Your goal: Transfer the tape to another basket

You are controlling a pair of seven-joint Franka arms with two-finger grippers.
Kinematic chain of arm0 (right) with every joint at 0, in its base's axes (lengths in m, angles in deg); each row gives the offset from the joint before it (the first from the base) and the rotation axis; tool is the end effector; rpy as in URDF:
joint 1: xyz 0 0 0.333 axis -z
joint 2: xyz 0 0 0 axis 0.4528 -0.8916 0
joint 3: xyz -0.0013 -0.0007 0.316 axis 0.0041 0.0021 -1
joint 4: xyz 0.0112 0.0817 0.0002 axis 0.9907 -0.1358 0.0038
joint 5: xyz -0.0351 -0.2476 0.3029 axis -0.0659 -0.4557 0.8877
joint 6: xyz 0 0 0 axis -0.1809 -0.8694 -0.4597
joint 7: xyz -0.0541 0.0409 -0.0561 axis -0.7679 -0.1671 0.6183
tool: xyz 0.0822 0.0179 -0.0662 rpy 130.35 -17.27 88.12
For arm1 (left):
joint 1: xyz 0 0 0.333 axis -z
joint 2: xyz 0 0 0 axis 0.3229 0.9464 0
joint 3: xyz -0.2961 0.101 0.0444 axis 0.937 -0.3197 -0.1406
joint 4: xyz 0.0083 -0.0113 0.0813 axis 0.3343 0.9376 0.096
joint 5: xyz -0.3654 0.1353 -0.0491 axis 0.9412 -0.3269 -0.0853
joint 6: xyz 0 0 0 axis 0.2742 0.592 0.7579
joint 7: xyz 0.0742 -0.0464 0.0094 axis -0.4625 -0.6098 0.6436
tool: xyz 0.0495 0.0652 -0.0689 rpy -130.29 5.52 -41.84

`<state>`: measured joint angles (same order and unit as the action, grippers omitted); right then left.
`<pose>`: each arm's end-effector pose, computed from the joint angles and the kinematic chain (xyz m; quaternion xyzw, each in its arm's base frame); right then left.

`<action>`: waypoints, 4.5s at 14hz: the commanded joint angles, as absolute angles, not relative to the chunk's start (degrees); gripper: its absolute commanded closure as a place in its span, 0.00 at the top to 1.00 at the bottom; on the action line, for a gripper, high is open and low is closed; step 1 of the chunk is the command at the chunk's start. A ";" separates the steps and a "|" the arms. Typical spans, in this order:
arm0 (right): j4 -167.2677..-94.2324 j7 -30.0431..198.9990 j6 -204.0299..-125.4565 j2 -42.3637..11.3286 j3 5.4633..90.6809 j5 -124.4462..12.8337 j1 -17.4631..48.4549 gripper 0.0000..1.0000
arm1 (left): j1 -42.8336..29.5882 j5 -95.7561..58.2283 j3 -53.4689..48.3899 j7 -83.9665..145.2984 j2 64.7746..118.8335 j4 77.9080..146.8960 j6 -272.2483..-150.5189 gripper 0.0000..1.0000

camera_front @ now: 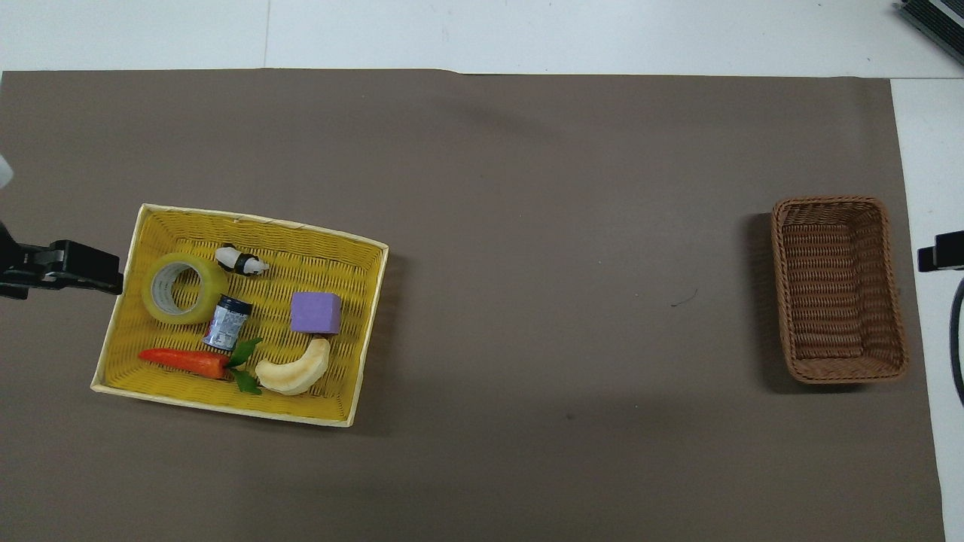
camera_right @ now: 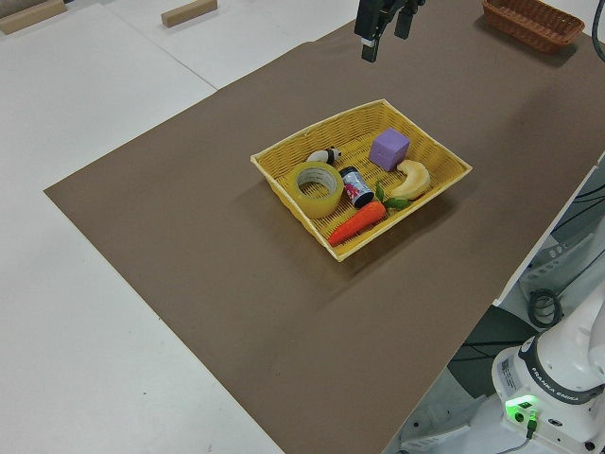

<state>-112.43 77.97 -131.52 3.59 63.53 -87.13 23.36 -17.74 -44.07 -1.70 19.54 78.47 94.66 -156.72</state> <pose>0.5193 -0.0474 0.6903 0.9993 -0.0280 0.0232 0.0028 0.5218 -0.0464 0.6358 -0.9992 0.0055 0.0379 0.0058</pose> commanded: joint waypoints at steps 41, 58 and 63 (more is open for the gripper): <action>-113.22 81.05 -131.26 4.57 63.10 -86.04 24.02 1.00 | -22.17 -43.11 -2.14 -25.91 76.21 114.90 -177.67 1.00; -113.22 81.05 -131.26 4.57 63.10 -86.04 24.02 1.00 | -26.66 -43.11 -2.14 -3.47 76.65 134.59 -195.42 1.00; -113.22 81.05 -131.26 4.57 63.10 -86.04 24.02 1.00 | -26.05 -43.11 -2.05 26.66 76.29 136.27 -198.33 1.00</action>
<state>-112.49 79.65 -131.52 3.68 63.51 -87.13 23.36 -25.97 -43.55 -2.42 16.02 77.94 134.37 -196.24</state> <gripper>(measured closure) 0.000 0.000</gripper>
